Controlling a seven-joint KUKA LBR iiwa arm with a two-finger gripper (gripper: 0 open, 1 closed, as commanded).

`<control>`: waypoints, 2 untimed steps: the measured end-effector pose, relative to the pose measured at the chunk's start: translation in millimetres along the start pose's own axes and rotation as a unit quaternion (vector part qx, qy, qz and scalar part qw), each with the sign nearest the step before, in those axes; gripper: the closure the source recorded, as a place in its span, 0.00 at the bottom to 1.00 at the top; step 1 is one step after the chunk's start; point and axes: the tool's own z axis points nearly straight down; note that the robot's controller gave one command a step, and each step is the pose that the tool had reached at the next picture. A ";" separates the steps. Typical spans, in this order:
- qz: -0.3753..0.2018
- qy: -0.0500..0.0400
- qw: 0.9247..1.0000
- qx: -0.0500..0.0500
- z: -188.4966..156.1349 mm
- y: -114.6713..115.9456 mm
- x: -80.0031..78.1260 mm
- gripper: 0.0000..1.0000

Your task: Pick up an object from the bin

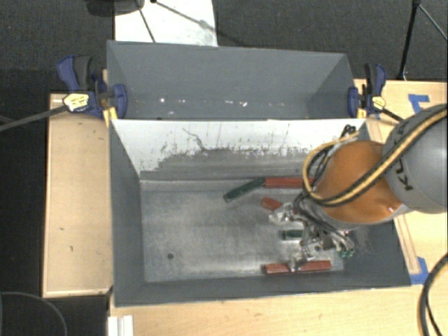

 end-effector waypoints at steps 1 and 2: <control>-0.001 0.000 1.000 0.000 0.2 0.1 0.2 0.00; -0.038 0.012 0.999 -0.004 -6.3 -27.4 -11.8 0.00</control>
Offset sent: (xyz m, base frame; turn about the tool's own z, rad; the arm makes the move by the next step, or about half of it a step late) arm 0.0341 -0.0606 0.0133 -0.1280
